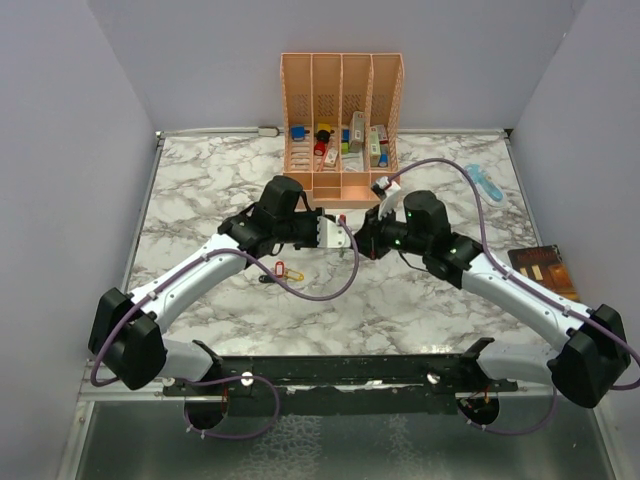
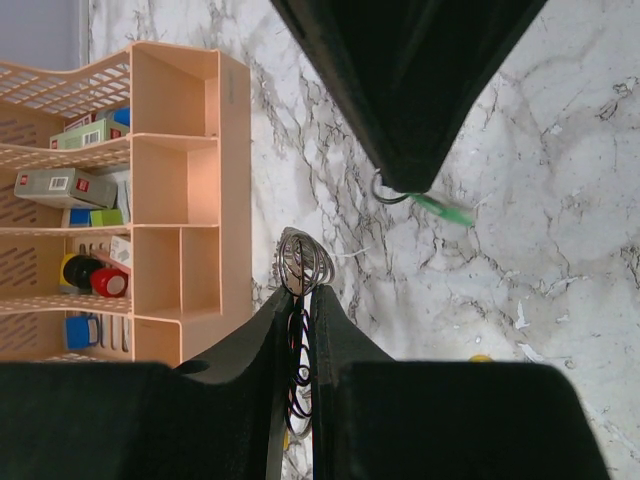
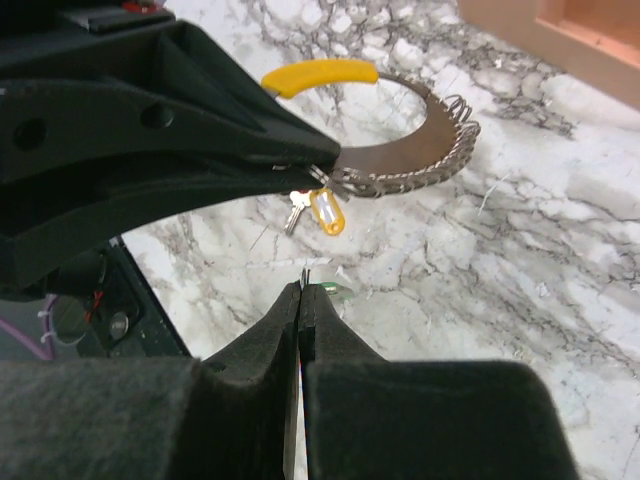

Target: Put the keys on the keyring

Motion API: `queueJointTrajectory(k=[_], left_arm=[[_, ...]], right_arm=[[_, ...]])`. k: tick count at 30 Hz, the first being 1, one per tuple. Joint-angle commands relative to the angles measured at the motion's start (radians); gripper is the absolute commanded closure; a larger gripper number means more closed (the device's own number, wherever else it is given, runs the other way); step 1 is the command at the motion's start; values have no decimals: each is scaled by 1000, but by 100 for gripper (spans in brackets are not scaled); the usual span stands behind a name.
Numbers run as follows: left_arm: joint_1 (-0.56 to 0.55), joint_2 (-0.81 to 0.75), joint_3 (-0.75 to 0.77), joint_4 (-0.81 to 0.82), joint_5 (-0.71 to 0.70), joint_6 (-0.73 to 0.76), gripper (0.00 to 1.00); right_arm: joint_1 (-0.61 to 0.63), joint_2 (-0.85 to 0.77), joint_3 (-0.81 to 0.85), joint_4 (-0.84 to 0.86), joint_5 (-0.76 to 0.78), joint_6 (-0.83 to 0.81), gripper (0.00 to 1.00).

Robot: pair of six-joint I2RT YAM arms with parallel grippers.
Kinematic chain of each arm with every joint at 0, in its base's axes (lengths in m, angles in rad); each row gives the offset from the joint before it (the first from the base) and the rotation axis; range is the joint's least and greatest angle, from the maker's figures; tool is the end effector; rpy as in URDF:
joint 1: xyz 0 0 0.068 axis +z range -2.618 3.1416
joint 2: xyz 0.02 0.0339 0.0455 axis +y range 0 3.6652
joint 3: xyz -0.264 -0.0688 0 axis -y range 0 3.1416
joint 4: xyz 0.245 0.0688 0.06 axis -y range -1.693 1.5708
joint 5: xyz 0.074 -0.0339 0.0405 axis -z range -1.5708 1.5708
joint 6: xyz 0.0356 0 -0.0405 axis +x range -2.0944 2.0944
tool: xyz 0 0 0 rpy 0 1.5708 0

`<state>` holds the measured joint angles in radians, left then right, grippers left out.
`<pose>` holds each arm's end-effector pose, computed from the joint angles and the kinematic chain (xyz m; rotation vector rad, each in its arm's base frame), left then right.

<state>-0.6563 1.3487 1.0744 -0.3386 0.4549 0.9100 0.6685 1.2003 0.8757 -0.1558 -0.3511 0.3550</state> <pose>0.2286 -0.1958 0.3014 1.6748 1.3215 -0.3472 0.2051 0.1776 0.2887 -0.5662 2.0952 0.9746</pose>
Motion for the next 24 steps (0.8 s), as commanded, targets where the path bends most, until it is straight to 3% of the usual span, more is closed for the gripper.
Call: queueJointTrajectory(k=[1, 24], left_arm=[[-15, -36, -9, 1, -25, 21, 100], [-35, -18, 6, 2, -96, -13, 100]], right_arm=[[6, -15, 34, 88, 70, -32, 99], [60, 99, 178, -52, 146, 32, 99]])
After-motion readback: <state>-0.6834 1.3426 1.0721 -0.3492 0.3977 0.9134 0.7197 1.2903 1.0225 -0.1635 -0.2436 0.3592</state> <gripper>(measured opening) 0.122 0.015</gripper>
